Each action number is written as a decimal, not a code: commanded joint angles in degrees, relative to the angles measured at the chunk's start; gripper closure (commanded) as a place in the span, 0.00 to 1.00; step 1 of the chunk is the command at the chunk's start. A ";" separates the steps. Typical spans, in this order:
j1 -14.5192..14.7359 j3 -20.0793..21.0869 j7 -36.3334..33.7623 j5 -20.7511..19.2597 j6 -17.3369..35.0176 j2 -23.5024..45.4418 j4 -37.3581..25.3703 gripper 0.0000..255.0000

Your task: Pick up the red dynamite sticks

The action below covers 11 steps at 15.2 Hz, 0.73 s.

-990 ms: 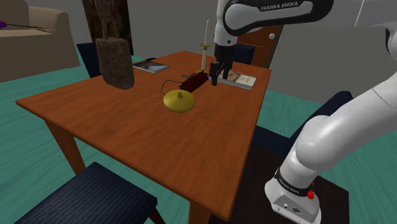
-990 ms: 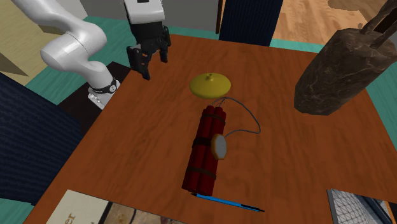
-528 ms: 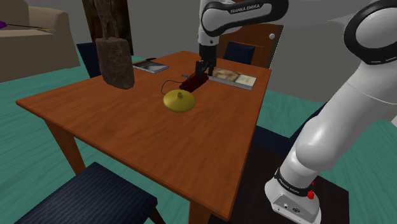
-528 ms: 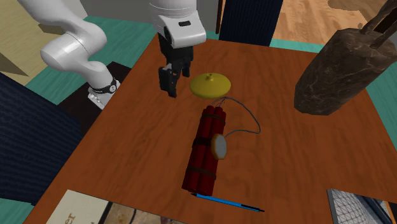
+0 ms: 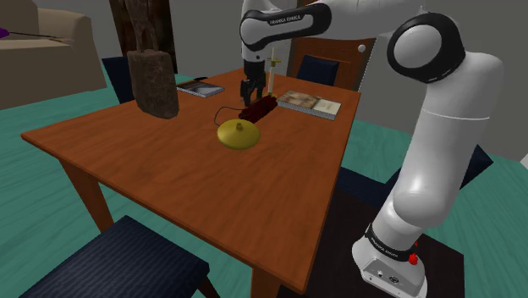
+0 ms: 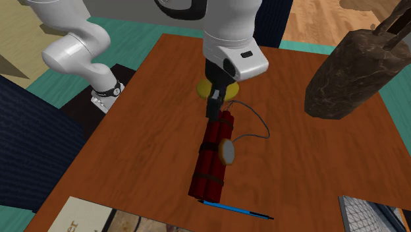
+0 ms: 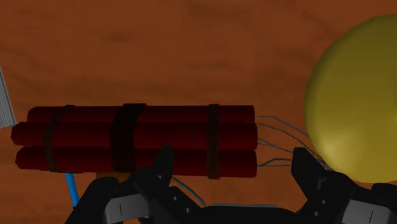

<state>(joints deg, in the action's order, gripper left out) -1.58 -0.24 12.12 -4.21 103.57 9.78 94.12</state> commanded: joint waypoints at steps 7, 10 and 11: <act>0.00 0.54 5.01 -0.05 -7.38 22.78 -30.10 0.00; 0.12 0.65 5.78 -0.12 -9.27 27.82 -37.00 0.00; 0.10 0.65 5.72 -0.12 -8.33 27.59 -35.82 0.00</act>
<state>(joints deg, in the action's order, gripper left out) -1.45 0.40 17.74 -4.33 94.85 36.87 58.43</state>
